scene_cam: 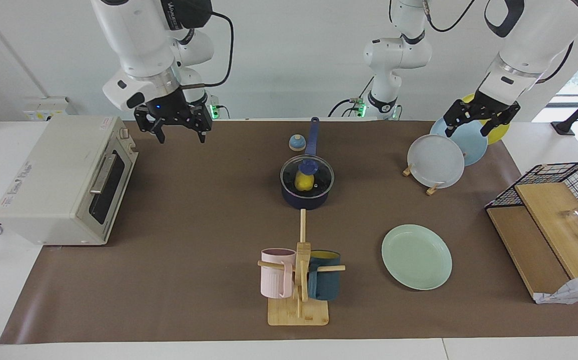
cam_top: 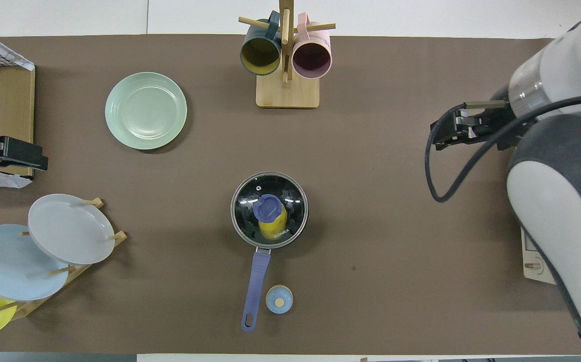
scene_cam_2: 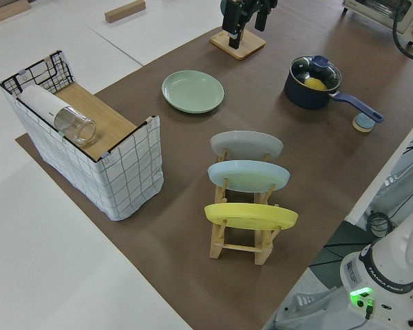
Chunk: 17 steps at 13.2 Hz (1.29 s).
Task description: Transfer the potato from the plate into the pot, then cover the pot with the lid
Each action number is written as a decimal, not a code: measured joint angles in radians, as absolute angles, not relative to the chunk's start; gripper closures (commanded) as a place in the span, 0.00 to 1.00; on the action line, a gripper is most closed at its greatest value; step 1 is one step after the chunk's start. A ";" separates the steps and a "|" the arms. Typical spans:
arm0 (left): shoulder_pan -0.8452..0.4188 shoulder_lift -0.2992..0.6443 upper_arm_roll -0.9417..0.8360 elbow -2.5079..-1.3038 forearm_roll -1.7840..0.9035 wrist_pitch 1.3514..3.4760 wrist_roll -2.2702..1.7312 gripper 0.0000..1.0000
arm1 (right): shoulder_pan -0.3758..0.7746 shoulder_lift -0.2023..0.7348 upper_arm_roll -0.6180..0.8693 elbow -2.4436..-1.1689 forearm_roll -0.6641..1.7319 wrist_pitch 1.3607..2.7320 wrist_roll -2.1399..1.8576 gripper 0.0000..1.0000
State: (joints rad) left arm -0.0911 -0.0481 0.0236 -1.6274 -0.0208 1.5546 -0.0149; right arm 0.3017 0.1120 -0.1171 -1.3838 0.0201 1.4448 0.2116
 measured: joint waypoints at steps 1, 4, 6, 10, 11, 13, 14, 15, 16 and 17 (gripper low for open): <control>-0.091 -0.048 0.024 -1.627 -0.021 1.555 -0.015 0.00 | 0.282 0.096 -0.119 -1.399 0.010 1.433 0.191 0.00; -0.091 -0.048 0.024 -1.627 -0.021 1.555 -0.015 0.00 | 0.229 0.057 -0.123 -1.494 0.005 1.434 0.143 0.00; -0.091 -0.048 0.024 -1.627 -0.021 1.555 -0.015 0.00 | 0.188 0.034 -0.126 -1.559 0.004 1.484 0.062 0.00; -0.091 -0.048 0.024 -1.627 -0.021 1.555 -0.015 0.00 | 0.129 0.000 -0.128 -1.622 0.004 1.529 0.026 0.00; -0.091 -0.048 0.024 -1.627 -0.021 1.555 -0.015 0.00 | 0.123 -0.005 -0.127 -1.629 0.004 1.529 0.026 0.00; -0.091 -0.048 0.024 -1.627 -0.021 1.555 -0.015 0.00 | 0.121 -0.008 -0.125 -1.633 0.004 1.529 0.026 0.00; -0.091 -0.048 0.024 -1.627 -0.021 1.555 -0.015 0.00 | 0.116 -0.008 -0.117 -1.634 0.004 1.529 0.026 0.00; -0.091 -0.048 0.024 -1.627 -0.021 1.555 -0.015 0.00 | 0.106 -0.007 -0.106 -1.635 0.004 1.529 0.026 0.00; -0.091 -0.048 0.024 -1.627 -0.021 1.555 -0.015 0.00 | 0.099 -0.007 -0.099 -1.636 0.004 1.529 0.026 0.00; -0.091 -0.048 0.024 -1.627 -0.021 1.555 -0.015 0.00 | 0.097 -0.007 -0.097 -1.636 0.004 1.529 0.026 0.00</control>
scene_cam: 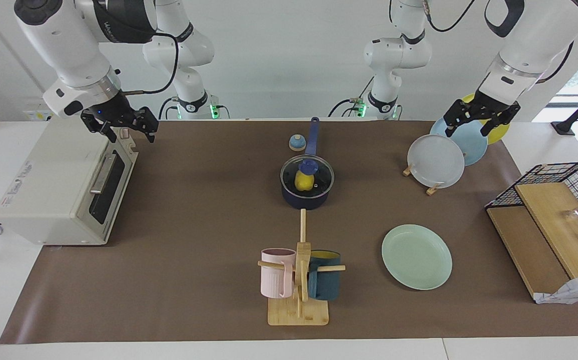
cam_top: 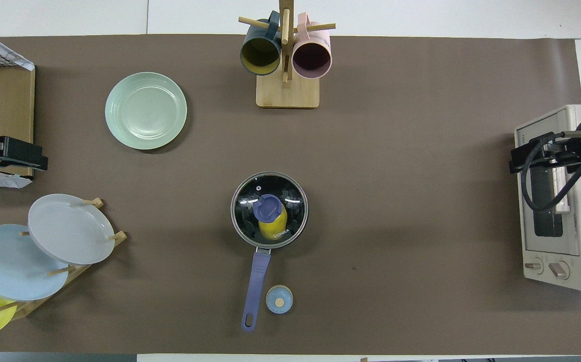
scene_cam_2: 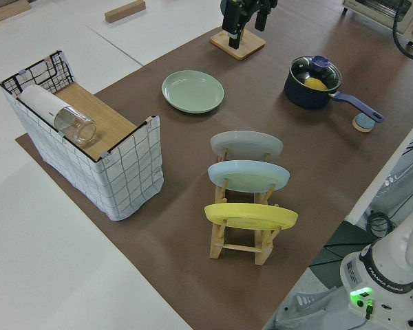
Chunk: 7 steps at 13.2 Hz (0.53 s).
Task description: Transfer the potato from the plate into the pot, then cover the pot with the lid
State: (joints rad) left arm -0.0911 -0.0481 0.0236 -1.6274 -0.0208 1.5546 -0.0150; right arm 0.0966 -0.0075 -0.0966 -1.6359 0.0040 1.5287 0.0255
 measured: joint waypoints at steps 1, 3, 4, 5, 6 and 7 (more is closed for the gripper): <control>-0.091 -0.048 0.024 -1.627 -0.021 1.555 -0.015 0.00 | 0.096 -0.007 -0.096 -1.636 0.004 1.529 0.026 0.00; -0.091 -0.048 0.024 -1.627 -0.021 1.555 -0.015 0.00 | 0.085 -0.007 -0.088 -1.636 0.004 1.531 0.025 0.00; -0.091 -0.048 0.024 -1.627 -0.021 1.555 -0.015 0.00 | 0.066 -0.008 -0.069 -1.636 0.002 1.532 0.025 0.00; -0.091 -0.048 0.024 -1.627 -0.021 1.555 -0.015 0.00 | 0.049 -0.008 -0.049 -1.636 -0.007 1.533 0.024 0.00; -0.091 -0.048 0.024 -1.627 -0.021 1.555 -0.015 0.00 | 0.038 -0.008 -0.031 -1.636 -0.017 1.533 0.024 0.00; -0.091 -0.048 0.024 -1.627 -0.021 1.555 -0.015 0.00 | 0.027 -0.008 -0.013 -1.636 -0.023 1.533 0.024 0.00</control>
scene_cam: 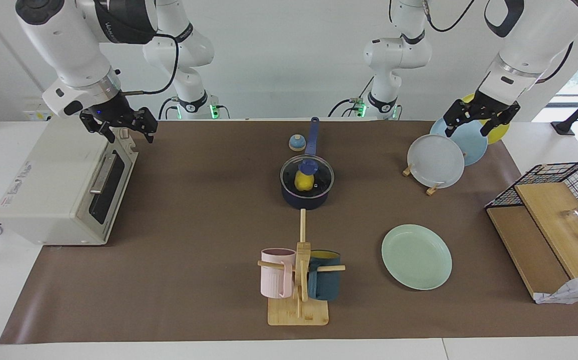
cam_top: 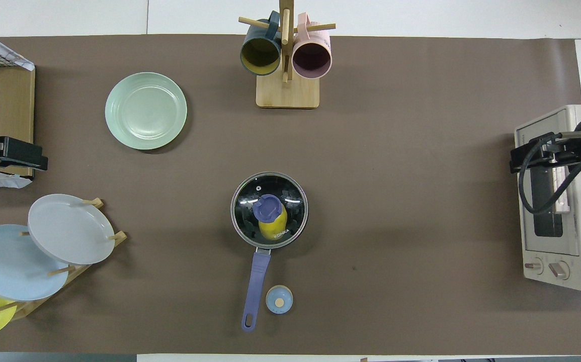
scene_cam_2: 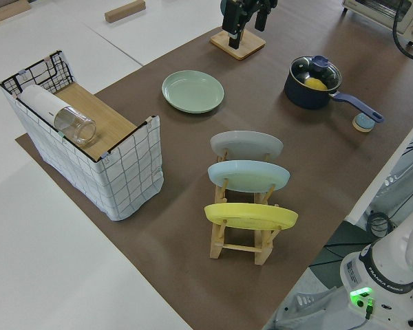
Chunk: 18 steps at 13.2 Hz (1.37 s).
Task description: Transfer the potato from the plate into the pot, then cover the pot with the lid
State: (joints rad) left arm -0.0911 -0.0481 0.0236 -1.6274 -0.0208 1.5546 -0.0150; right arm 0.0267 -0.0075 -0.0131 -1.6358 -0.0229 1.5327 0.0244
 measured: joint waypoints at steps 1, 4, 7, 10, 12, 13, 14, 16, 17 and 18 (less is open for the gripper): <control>-0.091 -0.048 0.024 -1.627 -0.021 1.555 -0.015 0.00 | 0.018 -0.008 -0.001 -1.636 -0.024 1.533 0.024 0.00; -0.091 -0.048 0.024 -1.627 -0.021 1.555 -0.015 0.00 | 0.011 -0.007 0.004 -1.635 -0.024 1.533 0.024 0.00; -0.091 -0.048 0.024 -1.627 -0.021 1.555 -0.015 0.00 | 0.011 -0.007 0.004 -1.628 -0.024 1.533 0.024 0.00; -0.091 -0.048 0.024 -1.627 -0.021 1.555 -0.015 0.00 | 0.010 -0.006 0.004 -1.625 -0.024 1.531 0.024 0.00; -0.091 -0.048 0.024 -1.627 -0.021 1.555 -0.015 0.00 | 0.009 0.009 0.004 -1.626 -0.024 1.527 0.024 0.00; -0.091 -0.048 0.024 -1.627 -0.021 1.555 -0.015 0.00 | 0.007 0.017 0.004 -1.625 -0.024 1.527 0.024 0.00; -0.091 -0.048 0.024 -1.627 -0.021 1.555 -0.015 0.00 | 0.005 0.021 0.001 -1.625 -0.024 1.527 0.024 0.00; -0.091 -0.048 0.024 -1.627 -0.021 1.555 -0.015 0.00 | 0.004 0.020 -0.003 -1.620 -0.024 1.527 0.024 0.00; -0.091 -0.048 0.024 -1.627 -0.021 1.555 -0.015 0.00 | 0.004 0.019 -0.003 -1.617 -0.024 1.527 0.024 0.00; -0.091 -0.048 0.024 -1.627 -0.021 1.555 -0.015 0.00 | 0.004 0.019 -0.003 -1.615 -0.024 1.527 0.024 0.00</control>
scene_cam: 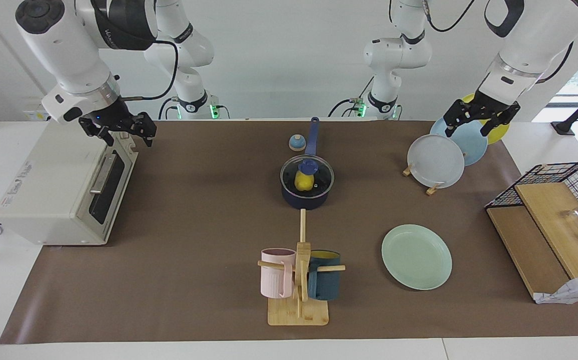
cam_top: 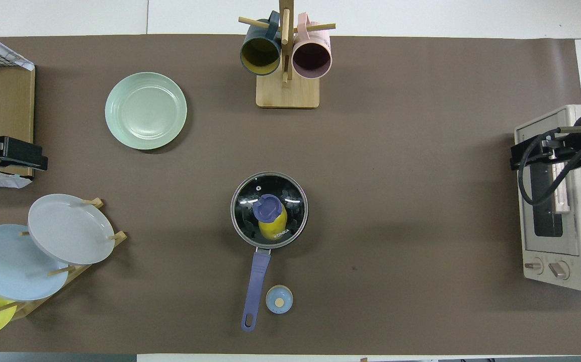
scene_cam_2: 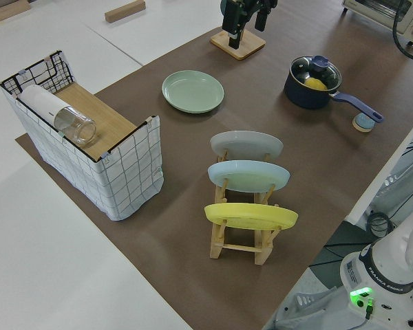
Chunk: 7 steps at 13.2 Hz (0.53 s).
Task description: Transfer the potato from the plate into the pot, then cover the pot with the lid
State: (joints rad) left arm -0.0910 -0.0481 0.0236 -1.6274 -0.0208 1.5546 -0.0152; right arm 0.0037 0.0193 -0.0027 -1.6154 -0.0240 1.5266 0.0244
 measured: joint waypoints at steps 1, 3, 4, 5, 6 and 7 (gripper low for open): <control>-0.091 -0.048 0.024 -1.627 -0.021 1.555 -0.015 0.00 | 0.004 0.019 -0.002 -1.614 -0.024 1.527 0.024 0.00; -0.091 -0.048 0.024 -1.627 -0.021 1.555 -0.015 0.00 | 0.004 0.019 0.003 -1.604 -0.024 1.528 0.024 0.00; -0.091 -0.048 0.024 -1.627 -0.021 1.555 -0.015 0.00 | 0.004 0.019 0.006 -1.591 -0.024 1.529 0.024 0.00; -0.091 -0.048 0.024 -1.627 -0.021 1.555 -0.015 0.00 | 0.004 0.019 0.007 -1.579 -0.024 1.528 0.024 0.00; -0.091 -0.048 0.024 -1.627 -0.021 1.555 -0.015 0.00 | 0.004 0.019 0.007 -1.571 -0.024 1.528 0.024 0.00; -0.091 -0.048 0.024 -1.627 -0.021 1.555 -0.015 0.00 | 0.004 0.019 0.007 -1.568 -0.024 1.528 0.024 0.00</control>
State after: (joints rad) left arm -0.0910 -0.0481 0.0236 -1.6274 -0.0208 1.5546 -0.0152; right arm 0.0037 0.0190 0.0066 -1.5684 -0.0240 1.5278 0.0244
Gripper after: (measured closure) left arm 0.000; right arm 0.000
